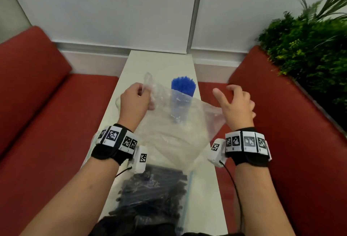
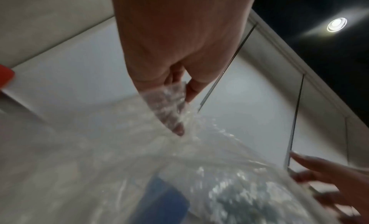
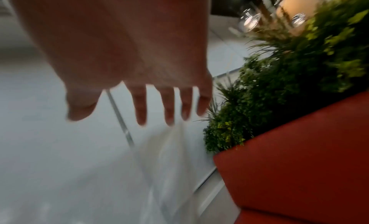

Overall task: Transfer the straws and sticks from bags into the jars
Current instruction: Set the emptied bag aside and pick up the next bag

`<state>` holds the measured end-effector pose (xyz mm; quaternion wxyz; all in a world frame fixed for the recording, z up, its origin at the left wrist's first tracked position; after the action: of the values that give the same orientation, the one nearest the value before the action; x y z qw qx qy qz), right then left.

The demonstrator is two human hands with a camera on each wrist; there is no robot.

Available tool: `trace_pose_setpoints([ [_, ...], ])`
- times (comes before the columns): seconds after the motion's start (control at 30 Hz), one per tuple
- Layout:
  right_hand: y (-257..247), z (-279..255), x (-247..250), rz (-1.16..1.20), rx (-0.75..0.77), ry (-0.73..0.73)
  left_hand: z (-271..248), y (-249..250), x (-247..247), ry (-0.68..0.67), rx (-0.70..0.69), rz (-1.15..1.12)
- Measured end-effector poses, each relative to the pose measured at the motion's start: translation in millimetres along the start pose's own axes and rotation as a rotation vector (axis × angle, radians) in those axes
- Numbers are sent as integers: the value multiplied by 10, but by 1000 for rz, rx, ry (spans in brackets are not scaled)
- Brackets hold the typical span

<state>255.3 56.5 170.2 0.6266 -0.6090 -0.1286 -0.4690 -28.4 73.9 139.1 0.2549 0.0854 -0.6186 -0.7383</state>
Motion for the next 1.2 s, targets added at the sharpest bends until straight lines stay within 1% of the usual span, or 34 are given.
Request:
trace_pose_setpoints([
  [0.03,74,47,-4,34,-39,-121,30,-1,21,18,69,-64],
  [0.1,141,91,-91,251,-96,-331,77,-7,65,-9,188,-220],
  [0.13,142,90,-174,366,-149,-390,92,-8,80,-49,228,-298],
  [0.2,153,104,-400,495,-277,-459,99,5,113,-142,294,-421],
  [0.27,219,133,-643,485,-402,-463,102,20,140,-209,341,-490],
  [0.33,282,186,-781,451,-489,-421,108,34,182,-247,370,-516],
  [0.4,296,247,-861,573,-522,-407,121,35,243,-294,361,-514],
  [0.47,238,270,-883,768,-470,-445,121,30,307,-371,330,-505],
  [0.5,199,267,-876,832,-409,-447,127,22,341,-395,318,-503],
  [0.53,161,247,-852,873,-349,-416,138,13,373,-393,307,-504],
  [0.57,147,227,-813,909,-305,-338,165,-7,416,-361,298,-518],
  [0.6,149,206,-751,949,-284,-219,201,-32,470,-294,292,-552],
  [0.67,217,177,-592,973,-268,54,311,-121,625,-112,293,-642],
  [0.7,244,156,-511,970,-263,159,360,-163,709,-48,291,-659],
  [0.73,247,123,-442,980,-248,228,391,-189,775,-25,289,-650],
  [0.77,207,91,-390,995,-216,263,409,-203,801,-37,293,-633],
  [0.8,135,62,-360,1006,-164,264,414,-205,795,-73,296,-592],
  [0.87,-31,20,-342,1026,-56,191,390,-181,731,-160,269,-468],
  [0.9,-82,19,-323,1044,-17,163,380,-160,714,-168,239,-425],
  [0.93,-89,32,-287,1066,2,162,381,-143,728,-121,211,-406],
  [1.0,-4,90,-174,1072,-17,206,416,-146,822,20,181,-386],
  [1.07,81,117,-90,1070,-52,211,426,-187,907,57,155,-259],
  [1.1,71,109,-69,1072,-45,206,426,-199,929,68,139,-167],
  [1.13,31,95,-51,1052,-23,199,416,-209,945,114,122,-43],
  [1.17,-34,72,-26,1016,9,186,402,-208,954,190,108,130],
  [1.2,-120,53,1,990,50,165,375,-155,950,273,64,317],
])
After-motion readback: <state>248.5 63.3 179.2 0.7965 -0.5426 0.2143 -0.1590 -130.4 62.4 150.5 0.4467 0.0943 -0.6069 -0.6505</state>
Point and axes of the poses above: each hand's wrist, its own z-axis towards the middle knuckle, its own x-axis out of the back of the hand, y = z × x, the point moved 1 cm from there along z, towards the middle knuckle, and after that the axes turned 8 degrees about y, right-handed, at the moved point
